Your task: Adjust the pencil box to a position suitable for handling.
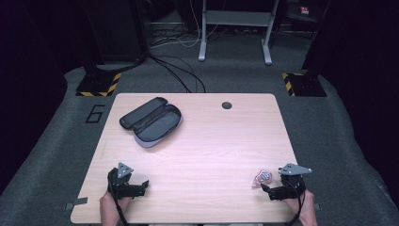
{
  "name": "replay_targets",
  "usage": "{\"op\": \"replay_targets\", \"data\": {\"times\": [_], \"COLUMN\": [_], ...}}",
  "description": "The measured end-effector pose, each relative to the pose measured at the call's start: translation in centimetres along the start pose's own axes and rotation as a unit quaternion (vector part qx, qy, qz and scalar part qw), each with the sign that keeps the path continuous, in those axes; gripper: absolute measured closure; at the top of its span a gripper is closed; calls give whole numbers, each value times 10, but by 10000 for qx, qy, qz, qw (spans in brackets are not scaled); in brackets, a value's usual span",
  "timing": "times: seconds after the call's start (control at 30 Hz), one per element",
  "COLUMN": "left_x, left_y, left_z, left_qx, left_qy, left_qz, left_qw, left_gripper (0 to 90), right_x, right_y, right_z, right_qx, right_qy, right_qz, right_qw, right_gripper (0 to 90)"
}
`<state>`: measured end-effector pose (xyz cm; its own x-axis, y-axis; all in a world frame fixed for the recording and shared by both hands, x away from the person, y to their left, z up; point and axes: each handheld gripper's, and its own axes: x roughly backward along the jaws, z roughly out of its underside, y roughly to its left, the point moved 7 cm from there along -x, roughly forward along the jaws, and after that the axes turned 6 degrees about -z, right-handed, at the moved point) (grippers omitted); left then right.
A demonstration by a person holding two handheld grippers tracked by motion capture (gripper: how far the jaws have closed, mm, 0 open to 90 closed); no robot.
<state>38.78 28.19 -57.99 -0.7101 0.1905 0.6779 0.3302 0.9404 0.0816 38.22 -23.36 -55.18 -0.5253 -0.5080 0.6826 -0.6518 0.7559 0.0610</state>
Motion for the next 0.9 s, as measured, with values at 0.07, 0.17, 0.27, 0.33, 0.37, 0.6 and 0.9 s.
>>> {"op": "replay_targets", "data": {"times": [0.07, 0.17, 0.27, 0.33, 0.37, 0.6, 0.9], "left_x": [0, 0, 0, 0, 0, 0, 0], "left_y": [0, 0, 0, 0, 0, 0, 0], "left_z": [0, 0, 0, 0, 0, 0, 0], "left_qx": [-3, -8, 5, -4, -2, -1, 1], "left_qy": [17, 33, -1, 29, 32, 32, 31], "left_qz": [8, 13, -3, 9, 9, 6, 3], "left_qw": [10000, 10000, 10000, 10000, 10000, 10000, 10000], "left_gripper": [3, 3, 3, 3, 3, 3, 3], "right_x": [-2, -8, -10, -12, -13, -17, -25], "right_y": [1, 0, -2, -3, -2, 0, 2], "right_z": [-1, -4, -4, -5, -4, -3, -5], "right_qx": [11, -32, -28, -12, -34, 104, 100], "right_qy": [-15, -47, 17, -79, 15, 145, 264], "right_qz": [-27, -134, -167, -180, -222, -226, -195], "right_qw": [10000, 9999, 9999, 9998, 9997, 9996, 9994], "right_gripper": [0, 3, 4, 12, 12, 21, 58]}}
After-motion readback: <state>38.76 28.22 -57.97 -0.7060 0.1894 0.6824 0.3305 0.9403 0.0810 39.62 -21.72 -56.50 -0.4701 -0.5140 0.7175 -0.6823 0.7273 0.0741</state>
